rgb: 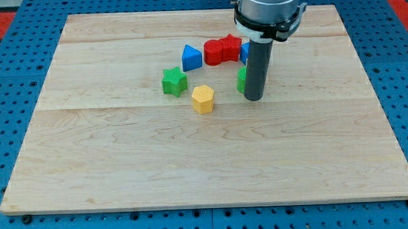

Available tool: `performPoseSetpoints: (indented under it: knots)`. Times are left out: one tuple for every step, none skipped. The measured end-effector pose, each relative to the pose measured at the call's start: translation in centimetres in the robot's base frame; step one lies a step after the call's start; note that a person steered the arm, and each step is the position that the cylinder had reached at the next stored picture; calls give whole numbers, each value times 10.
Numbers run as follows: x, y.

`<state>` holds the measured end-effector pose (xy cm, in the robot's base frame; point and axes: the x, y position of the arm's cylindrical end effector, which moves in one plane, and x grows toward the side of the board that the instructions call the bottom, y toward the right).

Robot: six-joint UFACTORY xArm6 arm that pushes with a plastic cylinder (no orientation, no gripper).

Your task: Move the yellow heart above right to the green circle

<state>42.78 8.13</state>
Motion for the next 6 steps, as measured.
performPoseSetpoints:
  knots:
    - [-3, 0]
    - [-1, 3]
    - [-3, 55]
    - [-29, 48]
    - [-58, 51]
    - [-53, 18]
